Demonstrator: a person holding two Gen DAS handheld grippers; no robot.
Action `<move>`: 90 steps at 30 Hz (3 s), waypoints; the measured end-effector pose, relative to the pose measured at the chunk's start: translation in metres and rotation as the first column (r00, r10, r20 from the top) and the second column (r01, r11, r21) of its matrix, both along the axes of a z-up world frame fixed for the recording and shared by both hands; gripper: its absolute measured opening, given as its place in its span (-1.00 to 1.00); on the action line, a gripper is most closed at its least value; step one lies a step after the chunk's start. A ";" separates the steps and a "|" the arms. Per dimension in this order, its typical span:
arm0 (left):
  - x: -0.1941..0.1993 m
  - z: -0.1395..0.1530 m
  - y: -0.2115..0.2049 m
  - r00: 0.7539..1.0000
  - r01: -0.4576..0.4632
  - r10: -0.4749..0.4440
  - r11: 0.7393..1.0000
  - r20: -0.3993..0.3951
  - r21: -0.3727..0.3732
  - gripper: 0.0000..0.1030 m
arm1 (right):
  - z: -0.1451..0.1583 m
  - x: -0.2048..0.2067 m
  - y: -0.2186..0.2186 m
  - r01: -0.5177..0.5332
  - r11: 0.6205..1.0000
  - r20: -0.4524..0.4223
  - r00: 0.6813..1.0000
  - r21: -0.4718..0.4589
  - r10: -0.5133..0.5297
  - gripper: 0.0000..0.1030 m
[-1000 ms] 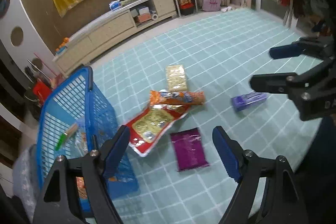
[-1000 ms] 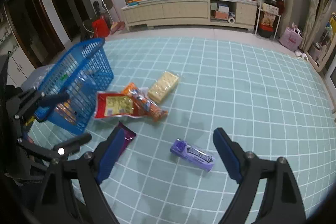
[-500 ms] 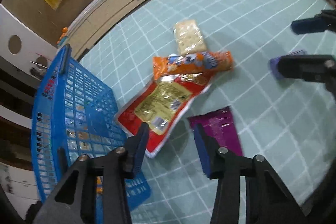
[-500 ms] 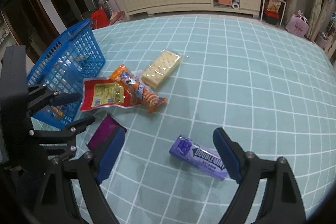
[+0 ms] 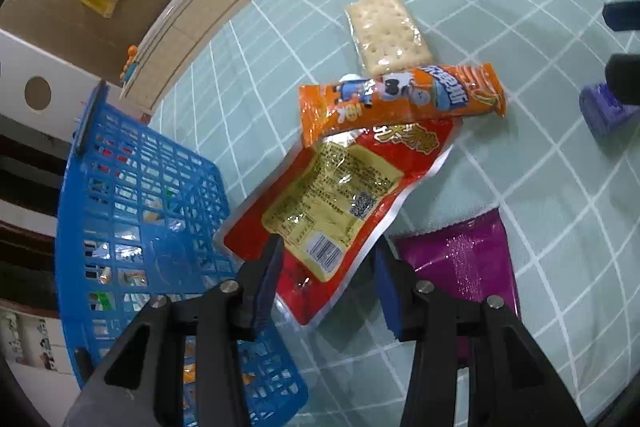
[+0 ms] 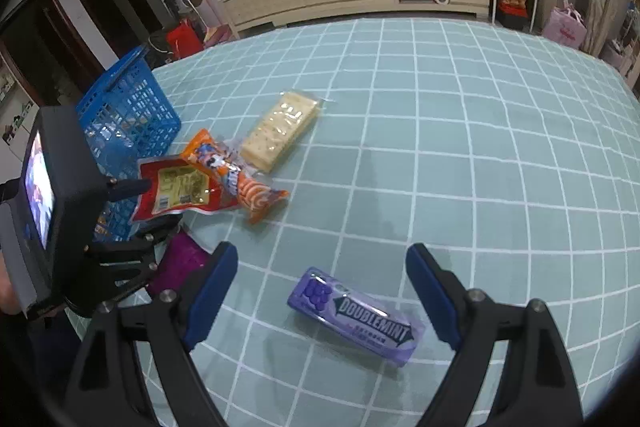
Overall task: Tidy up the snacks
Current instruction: 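Grasp the large red-and-white pack with the left tool while the right tool reaches the cracker pack, then grasp the cracker pack with the right tool and carry both packs toward the basket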
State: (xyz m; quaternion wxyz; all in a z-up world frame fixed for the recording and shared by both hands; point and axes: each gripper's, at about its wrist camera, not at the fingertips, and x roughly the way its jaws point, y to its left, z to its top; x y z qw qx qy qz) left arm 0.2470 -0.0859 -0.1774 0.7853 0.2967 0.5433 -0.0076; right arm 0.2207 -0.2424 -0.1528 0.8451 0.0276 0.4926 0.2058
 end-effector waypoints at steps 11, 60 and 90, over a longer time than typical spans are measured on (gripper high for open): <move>0.000 0.001 0.002 0.999 -0.035 0.029 0.984 -0.032 -0.178 -0.98 | 0.009 0.012 0.022 -0.169 0.985 0.043 0.984 -0.028 0.170 0.73; 0.005 0.006 0.042 0.946 -0.262 0.323 0.793 0.015 -0.550 -0.98 | -0.031 0.162 0.131 0.037 0.980 -0.232 0.969 -0.194 -0.083 0.14; -0.098 0.102 0.040 0.943 -0.144 0.298 0.763 0.146 -0.630 -0.99 | 0.081 -0.011 0.080 -0.157 0.961 0.033 0.985 -0.228 0.169 0.05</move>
